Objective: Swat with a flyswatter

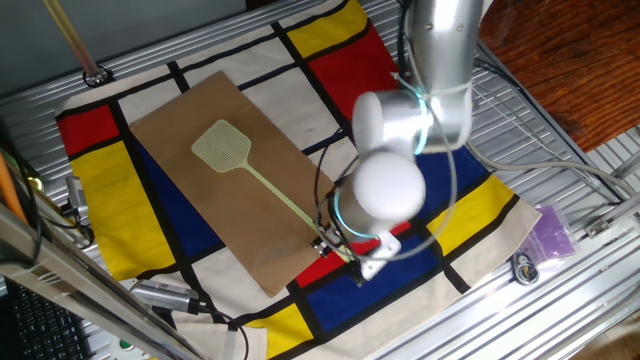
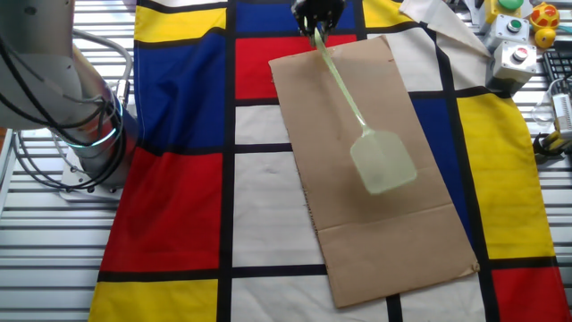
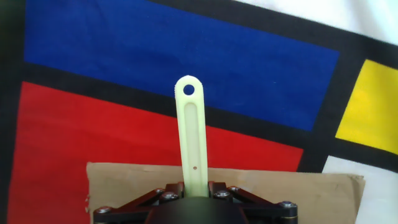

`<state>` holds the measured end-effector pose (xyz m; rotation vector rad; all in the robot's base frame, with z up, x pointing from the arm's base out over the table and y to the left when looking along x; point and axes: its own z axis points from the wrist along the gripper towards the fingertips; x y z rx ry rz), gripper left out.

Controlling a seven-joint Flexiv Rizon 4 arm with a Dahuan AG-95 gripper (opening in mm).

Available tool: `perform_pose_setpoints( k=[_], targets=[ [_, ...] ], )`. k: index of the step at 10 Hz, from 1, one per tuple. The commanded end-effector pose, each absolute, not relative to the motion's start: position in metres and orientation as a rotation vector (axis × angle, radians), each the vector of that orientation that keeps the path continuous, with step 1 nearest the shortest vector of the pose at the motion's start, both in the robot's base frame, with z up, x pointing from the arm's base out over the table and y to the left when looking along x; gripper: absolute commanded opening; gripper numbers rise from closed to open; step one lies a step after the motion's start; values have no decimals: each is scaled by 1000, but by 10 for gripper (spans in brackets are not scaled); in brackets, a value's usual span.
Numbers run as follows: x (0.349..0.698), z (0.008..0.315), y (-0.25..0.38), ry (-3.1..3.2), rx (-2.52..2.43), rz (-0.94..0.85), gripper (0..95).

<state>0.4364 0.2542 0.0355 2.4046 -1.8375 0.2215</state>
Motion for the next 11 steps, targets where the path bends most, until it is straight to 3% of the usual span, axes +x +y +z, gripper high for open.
perform_pose_setpoints(
  k=[1,3,11],
  targets=[
    [440,11,247,-2074,2441,55,0],
    [441,4,249,-2189,2396,-15,0],
    [448,16,255,-2047,2433,56,0]
  ],
)
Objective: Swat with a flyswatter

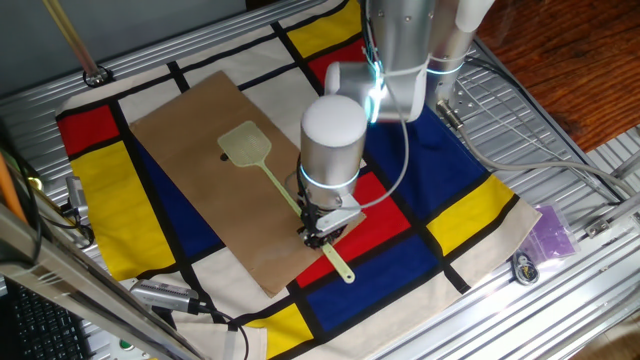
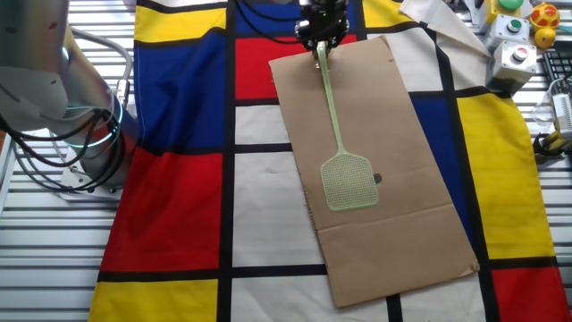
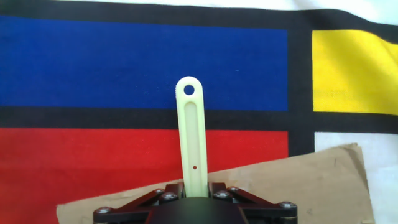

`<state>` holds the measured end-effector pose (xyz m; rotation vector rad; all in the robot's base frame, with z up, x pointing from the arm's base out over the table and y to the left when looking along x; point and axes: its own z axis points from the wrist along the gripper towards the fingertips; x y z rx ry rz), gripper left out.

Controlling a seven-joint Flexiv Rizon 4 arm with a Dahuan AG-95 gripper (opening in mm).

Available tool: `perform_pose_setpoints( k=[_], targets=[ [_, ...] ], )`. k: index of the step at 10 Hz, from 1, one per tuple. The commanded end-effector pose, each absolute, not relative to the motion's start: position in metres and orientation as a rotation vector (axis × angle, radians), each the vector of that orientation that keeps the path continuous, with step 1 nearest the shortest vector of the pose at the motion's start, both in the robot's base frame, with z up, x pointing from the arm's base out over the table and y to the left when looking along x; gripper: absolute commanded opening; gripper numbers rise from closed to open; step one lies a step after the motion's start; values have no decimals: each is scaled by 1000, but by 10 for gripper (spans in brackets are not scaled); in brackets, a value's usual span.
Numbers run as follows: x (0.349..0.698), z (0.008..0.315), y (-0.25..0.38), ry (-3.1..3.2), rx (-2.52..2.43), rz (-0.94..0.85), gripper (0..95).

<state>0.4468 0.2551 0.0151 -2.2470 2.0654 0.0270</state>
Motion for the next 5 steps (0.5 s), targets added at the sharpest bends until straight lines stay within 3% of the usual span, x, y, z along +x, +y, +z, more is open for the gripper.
perform_pose_setpoints(
  k=[1,5],
  targets=[
    [449,17,255,1983,-2390,-57,0],
    [459,28,260,1974,-2449,-88,0]
  ],
)
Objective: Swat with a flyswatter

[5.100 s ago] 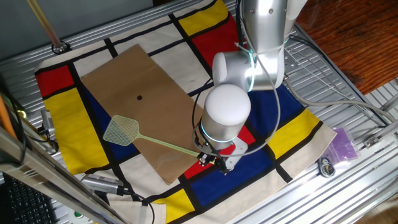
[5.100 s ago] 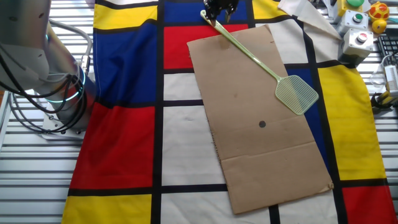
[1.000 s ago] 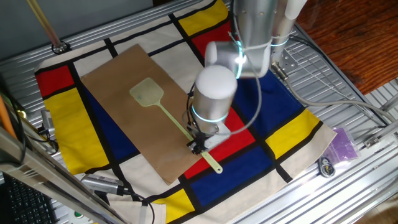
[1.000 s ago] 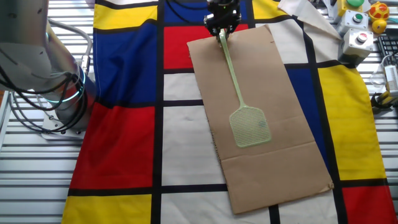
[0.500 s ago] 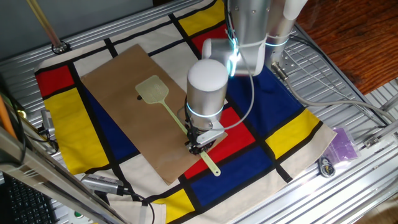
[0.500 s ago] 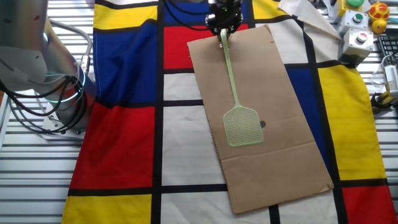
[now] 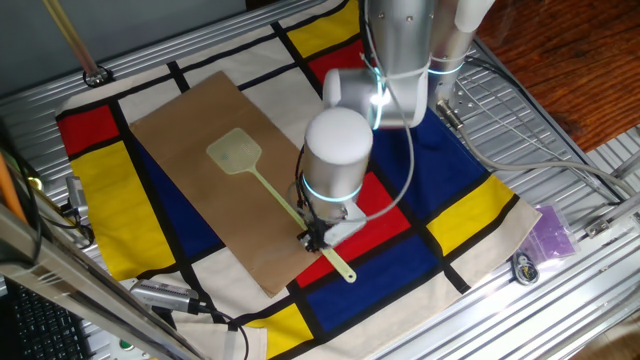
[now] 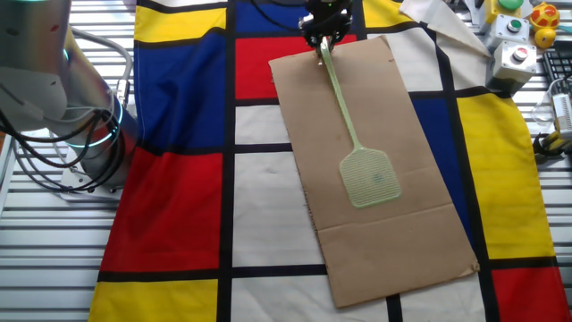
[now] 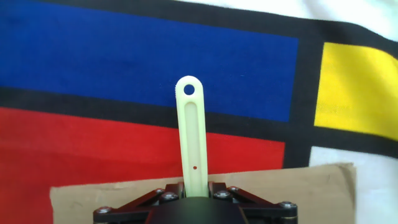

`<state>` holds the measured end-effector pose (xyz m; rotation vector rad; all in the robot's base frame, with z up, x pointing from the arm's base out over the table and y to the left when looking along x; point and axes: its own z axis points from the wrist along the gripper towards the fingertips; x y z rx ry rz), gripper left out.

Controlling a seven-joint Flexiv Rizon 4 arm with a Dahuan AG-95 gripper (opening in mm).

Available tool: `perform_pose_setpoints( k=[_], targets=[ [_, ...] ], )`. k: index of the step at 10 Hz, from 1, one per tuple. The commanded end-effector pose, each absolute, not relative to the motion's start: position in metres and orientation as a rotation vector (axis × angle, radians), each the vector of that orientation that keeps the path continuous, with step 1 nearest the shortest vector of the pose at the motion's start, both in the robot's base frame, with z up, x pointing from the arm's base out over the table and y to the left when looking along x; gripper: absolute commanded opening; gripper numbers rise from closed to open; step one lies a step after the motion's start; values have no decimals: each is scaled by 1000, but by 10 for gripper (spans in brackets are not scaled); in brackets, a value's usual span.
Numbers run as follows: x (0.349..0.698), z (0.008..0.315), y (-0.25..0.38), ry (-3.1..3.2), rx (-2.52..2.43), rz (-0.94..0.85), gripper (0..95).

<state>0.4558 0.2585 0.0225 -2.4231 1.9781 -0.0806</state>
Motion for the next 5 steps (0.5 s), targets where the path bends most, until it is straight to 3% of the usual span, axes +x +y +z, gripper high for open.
perform_pose_setpoints(
  k=[1,5],
  targets=[
    [461,31,262,1975,-2454,-83,0],
    [463,42,258,1965,-2510,-115,0]
  ],
)
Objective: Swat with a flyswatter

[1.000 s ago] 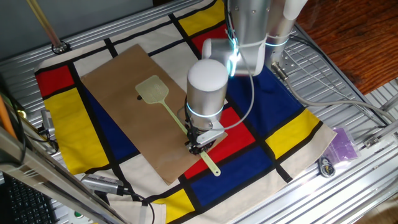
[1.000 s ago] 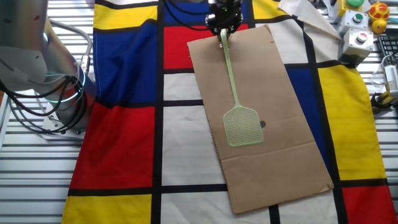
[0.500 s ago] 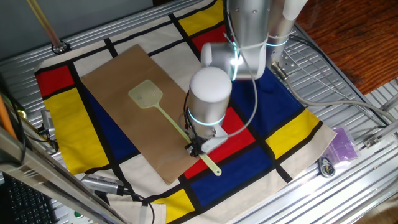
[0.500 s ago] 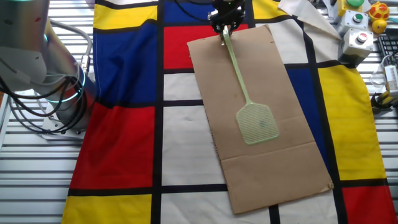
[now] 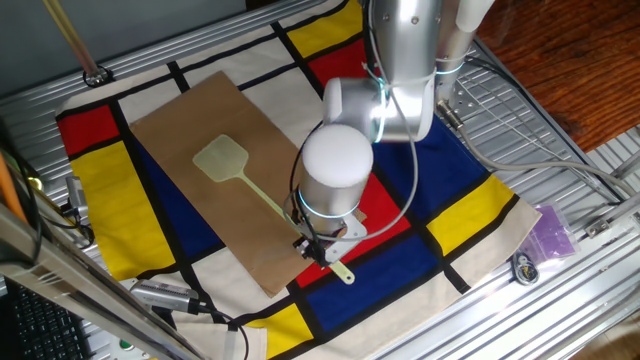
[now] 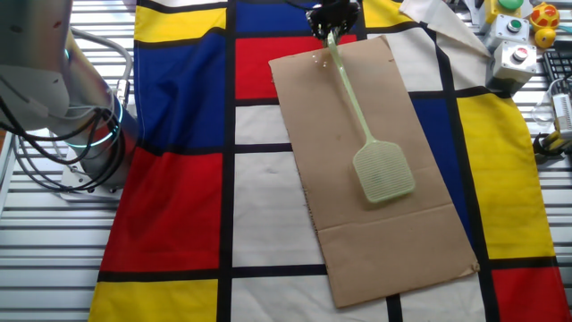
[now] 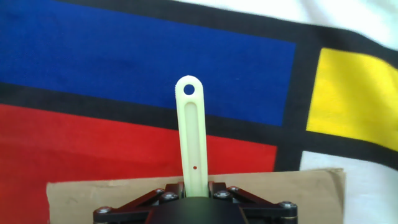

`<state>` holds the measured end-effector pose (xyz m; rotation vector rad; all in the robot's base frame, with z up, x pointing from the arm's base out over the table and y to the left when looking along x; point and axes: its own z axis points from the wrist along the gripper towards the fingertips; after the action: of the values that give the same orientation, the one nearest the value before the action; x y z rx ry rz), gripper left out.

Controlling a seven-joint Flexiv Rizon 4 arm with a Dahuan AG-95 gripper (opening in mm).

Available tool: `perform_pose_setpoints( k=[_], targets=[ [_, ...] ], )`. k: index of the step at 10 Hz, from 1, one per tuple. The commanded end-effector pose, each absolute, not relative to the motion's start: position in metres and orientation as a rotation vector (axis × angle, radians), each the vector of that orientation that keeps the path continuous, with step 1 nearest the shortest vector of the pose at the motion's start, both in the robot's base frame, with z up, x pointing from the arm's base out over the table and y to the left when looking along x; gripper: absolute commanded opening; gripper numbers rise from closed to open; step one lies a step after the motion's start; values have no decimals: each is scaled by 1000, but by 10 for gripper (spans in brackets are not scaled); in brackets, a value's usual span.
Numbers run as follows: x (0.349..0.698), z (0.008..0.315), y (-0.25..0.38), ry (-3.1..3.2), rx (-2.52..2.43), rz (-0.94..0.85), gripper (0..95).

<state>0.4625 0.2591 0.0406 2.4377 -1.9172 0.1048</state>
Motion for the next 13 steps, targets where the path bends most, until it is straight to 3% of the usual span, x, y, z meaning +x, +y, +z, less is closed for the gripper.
perform_pose_setpoints(
  k=[1,7,13],
  targets=[
    [462,42,258,-1903,2437,112,0],
    [462,53,261,-1822,2360,166,0],
    [463,49,260,-2023,2374,31,0]
  ],
)
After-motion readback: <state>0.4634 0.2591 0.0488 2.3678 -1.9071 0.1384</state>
